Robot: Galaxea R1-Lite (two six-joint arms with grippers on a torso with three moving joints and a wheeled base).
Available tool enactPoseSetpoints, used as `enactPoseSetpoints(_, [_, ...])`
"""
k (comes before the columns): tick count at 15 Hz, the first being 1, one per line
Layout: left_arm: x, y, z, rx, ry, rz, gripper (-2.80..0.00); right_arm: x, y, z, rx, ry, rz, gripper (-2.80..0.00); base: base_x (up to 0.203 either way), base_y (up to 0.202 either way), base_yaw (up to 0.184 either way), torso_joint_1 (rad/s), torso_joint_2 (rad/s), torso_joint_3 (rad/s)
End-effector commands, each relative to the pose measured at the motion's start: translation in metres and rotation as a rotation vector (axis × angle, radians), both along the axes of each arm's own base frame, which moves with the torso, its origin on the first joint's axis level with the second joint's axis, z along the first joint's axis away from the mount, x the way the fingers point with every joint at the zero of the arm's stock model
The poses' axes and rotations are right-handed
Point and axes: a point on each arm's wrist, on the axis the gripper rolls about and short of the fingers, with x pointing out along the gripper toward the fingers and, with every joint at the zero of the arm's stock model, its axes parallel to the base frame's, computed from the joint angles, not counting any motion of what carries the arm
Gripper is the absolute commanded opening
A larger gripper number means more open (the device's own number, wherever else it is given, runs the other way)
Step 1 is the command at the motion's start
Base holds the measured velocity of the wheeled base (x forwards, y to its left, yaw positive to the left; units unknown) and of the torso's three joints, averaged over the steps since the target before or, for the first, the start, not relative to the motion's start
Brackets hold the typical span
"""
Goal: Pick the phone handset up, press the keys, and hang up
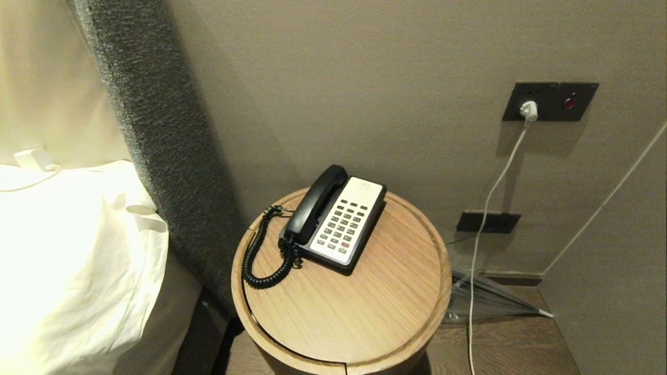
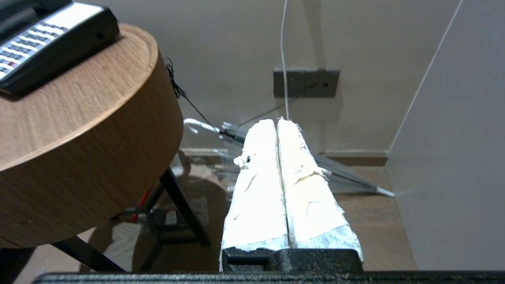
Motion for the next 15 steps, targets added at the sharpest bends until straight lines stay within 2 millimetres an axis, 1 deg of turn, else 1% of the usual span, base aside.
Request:
enactPoseSetpoints(1, [0.0023,0.0000,-0.0075,0.001,0.027,0.000,-2.80,0.0017,0.0000,-0.0053,0.000,0.021,0.000,-2.80,0.000,0.000,0.000,0.004,0.00,0.208])
enactPoseSetpoints(9, [0.0023,0.0000,-0.0075,0.003,0.027,0.002,-2.80,0.0017,0.0000,-0.0055,-0.001,0.023,0.000,-2.80,0.000,0.000,0.000,0.003,0.00,0.201])
enactPoseSetpoints(11, [0.0023,0.0000,-0.0075,0.005,0.027,0.002,-2.80,0.0017,0.0000,-0.0053,-0.001,0.021,0.000,-2.80,0.000,0.000,0.000,0.004,0.00,0.104])
enactPoseSetpoints(15, [0.0023,0.0000,-0.0075,0.010,0.027,0.002,-2.80,0.0017,0.0000,-0.0052,0.000,0.020,0.000,-2.80,0.000,0.000,0.000,0.002,0.00,0.010])
